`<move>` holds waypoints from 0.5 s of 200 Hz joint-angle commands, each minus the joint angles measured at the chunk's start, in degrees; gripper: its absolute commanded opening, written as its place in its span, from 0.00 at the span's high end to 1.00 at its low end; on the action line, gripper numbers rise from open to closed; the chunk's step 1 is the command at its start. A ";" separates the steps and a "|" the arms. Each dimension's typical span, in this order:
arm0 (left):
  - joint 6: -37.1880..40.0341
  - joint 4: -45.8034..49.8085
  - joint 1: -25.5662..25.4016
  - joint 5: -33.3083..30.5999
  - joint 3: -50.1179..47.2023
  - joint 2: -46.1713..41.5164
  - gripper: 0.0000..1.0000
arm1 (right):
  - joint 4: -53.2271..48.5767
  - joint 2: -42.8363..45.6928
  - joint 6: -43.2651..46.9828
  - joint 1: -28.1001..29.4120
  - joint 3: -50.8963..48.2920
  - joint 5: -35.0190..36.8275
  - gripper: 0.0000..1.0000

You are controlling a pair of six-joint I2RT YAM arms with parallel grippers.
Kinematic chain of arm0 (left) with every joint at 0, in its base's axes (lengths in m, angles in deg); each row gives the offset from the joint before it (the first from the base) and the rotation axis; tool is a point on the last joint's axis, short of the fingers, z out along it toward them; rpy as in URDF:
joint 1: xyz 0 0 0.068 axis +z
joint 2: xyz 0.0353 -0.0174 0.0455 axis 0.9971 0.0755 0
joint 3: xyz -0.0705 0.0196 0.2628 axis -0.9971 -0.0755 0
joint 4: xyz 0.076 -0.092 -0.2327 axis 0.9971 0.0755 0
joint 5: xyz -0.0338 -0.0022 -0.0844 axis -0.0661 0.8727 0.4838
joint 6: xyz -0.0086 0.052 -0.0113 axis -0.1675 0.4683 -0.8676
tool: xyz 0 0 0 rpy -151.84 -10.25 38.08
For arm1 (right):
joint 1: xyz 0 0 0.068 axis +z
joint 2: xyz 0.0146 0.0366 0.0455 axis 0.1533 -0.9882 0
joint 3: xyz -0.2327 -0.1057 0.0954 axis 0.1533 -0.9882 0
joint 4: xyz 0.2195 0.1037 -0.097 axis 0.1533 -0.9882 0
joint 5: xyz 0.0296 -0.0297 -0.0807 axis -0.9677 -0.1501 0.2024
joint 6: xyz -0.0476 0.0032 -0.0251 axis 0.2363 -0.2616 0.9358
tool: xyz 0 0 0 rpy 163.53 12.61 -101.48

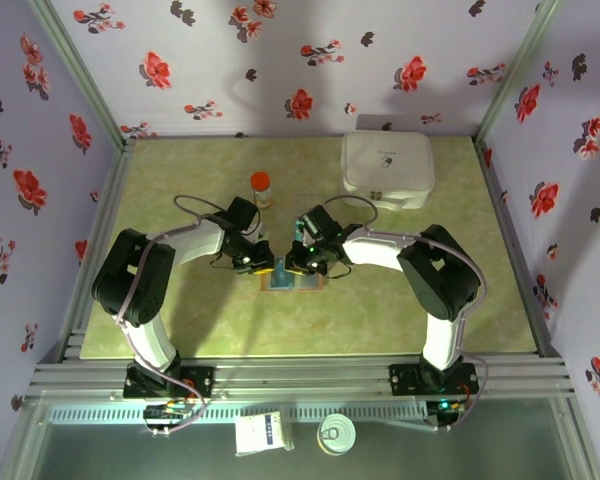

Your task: Take the credit cards out of the card holder

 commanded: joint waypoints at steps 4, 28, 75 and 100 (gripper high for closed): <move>1.09 2.00 0.10 -1.03 -0.03 1.10 0.86 | 1.95 -1.51 -1.27 -0.46 -1.08 -1.51 0.85; 1.07 1.98 0.10 -1.13 0.05 1.08 0.86 | -0.95 -1.66 -0.31 -0.55 -0.83 0.71 0.83; 1.07 1.93 0.02 -1.08 0.16 1.27 0.87 | -4.73 -0.74 1.19 -0.61 -0.65 3.23 0.79; 1.23 1.97 0.10 -1.11 0.35 1.18 0.87 | -5.78 1.33 1.58 -0.55 -0.61 4.70 0.79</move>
